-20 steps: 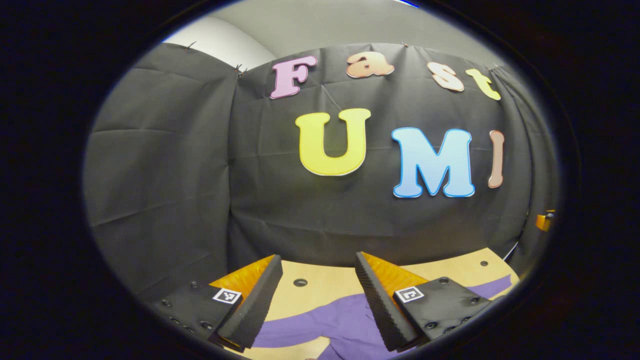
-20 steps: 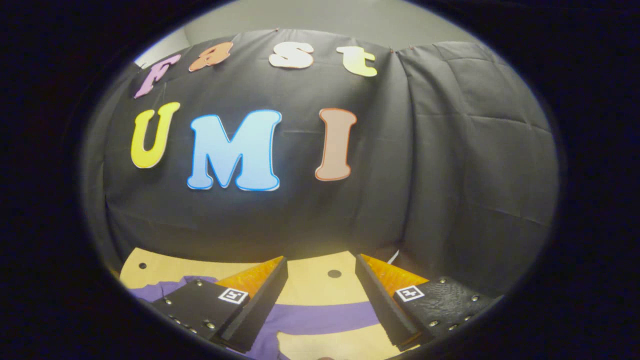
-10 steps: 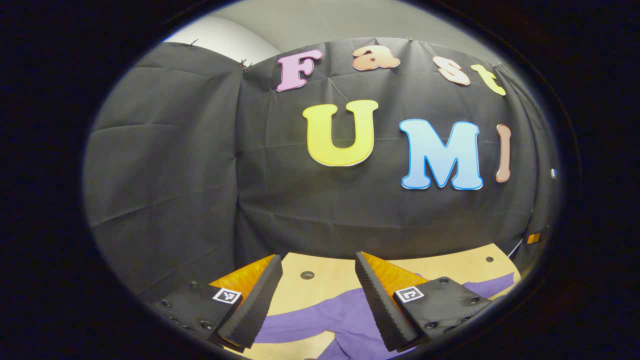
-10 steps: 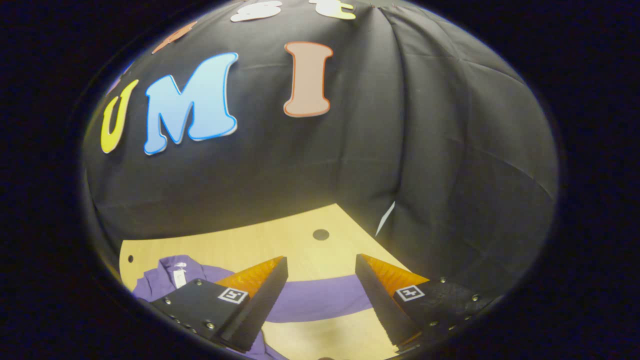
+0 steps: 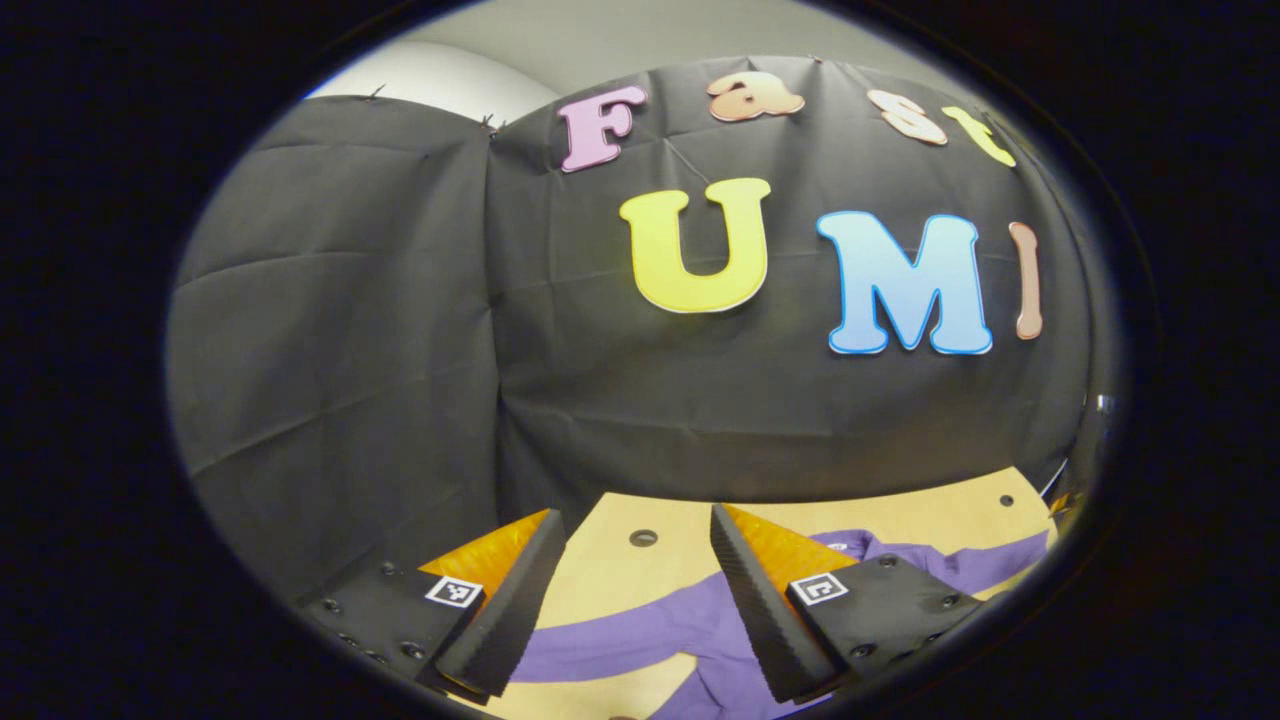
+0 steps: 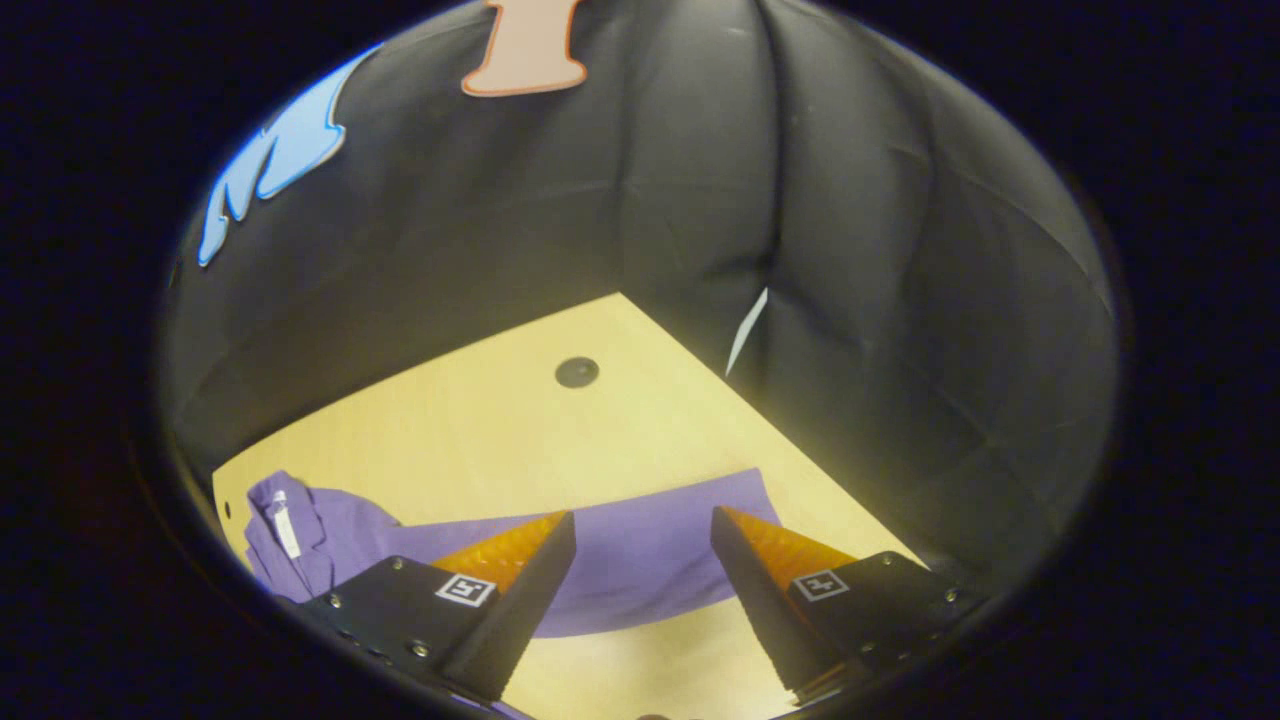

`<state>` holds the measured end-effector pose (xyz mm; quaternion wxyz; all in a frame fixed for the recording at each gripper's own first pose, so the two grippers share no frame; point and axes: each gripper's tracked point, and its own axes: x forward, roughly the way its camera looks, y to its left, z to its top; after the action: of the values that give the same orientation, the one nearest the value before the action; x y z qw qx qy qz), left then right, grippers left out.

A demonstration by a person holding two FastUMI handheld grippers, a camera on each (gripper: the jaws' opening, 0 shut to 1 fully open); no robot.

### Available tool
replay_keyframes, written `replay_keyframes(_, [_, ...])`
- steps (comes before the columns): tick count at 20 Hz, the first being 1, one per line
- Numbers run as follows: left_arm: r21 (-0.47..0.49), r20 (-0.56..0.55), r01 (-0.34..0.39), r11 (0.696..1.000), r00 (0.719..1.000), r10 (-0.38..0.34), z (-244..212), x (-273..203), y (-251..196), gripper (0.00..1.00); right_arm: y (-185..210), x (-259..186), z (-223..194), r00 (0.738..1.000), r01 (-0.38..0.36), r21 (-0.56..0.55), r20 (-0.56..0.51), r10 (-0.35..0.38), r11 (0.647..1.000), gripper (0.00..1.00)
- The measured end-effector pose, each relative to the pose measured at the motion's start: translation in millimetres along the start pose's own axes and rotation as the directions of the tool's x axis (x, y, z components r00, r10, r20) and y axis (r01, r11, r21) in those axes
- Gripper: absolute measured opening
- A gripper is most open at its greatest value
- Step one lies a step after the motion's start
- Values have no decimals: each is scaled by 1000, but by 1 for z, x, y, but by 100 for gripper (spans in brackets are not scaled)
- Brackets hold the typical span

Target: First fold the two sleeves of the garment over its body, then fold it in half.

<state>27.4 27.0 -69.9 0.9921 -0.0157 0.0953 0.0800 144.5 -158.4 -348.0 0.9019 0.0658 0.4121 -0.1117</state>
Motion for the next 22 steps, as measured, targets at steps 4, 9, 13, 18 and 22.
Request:
replay_keyframes(4, [8,-29,6,1000,1000,-6,-5,6,-16,93,-22,40,-28,994,40,33,-99,-36,999,92])
replay_keyframes(9, [-6,-74,20,1000,997,-21,-16,10,-43,93,-42,68,-42,984,80,55,-163,-70,995,92])
replay_keyframes(13, [9,-89,24,1000,996,-23,-17,13,-54,94,-41,79,-56,973,75,56,-220,-61,996,93])
replay_keyframes(18, [12,-102,20,1000,995,-18,-18,12,-61,94,-48,77,-62,979,63,92,-199,-43,994,98])
replay_keyframes(22, [-17,-111,8,1000,994,-10,-23,7,-61,94,-42,71,-59,986,39,78,-166,-26,996,93])
